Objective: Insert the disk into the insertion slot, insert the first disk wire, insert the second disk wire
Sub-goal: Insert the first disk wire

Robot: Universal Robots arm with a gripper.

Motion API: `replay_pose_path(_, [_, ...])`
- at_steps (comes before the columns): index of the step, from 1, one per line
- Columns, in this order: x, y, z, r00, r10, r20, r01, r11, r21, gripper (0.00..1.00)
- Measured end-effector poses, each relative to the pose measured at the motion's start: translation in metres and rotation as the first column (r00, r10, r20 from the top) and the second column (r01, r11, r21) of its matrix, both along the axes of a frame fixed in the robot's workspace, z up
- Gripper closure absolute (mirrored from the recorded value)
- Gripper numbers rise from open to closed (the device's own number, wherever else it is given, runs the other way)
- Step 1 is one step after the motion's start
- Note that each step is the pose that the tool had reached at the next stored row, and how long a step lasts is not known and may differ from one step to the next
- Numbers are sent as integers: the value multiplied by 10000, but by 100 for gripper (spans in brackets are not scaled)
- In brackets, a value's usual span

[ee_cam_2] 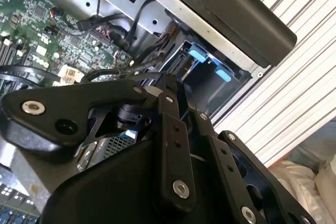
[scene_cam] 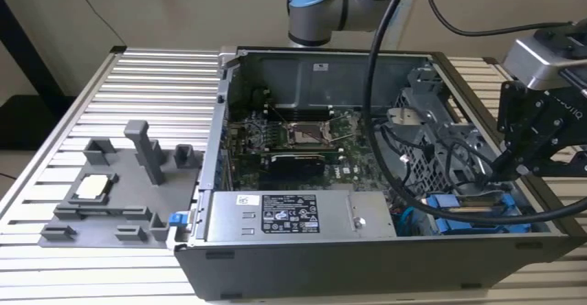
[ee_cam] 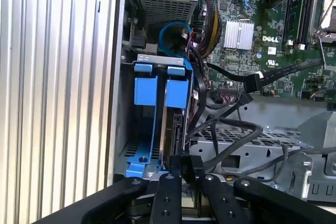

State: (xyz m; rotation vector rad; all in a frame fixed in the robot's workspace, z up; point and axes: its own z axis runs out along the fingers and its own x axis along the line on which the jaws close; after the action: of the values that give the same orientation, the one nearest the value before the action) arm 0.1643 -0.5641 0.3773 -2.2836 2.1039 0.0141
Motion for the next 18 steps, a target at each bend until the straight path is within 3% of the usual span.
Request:
replay_pose_path(2, [1, -1, -8, 10000, -72, 0, 72, 10000, 48, 81])
replay_pose_path(6, [0, -13, -21, 9998, -181, -4, 181, 9993, 322, 81])
replay_pose_path(13, [0, -83, -63, 9991, -428, -22, 428, 9985, 336, 81])
replay_pose_path(18, [0, -92, -107, 9983, -588, -22, 589, 9977, 344, 81])
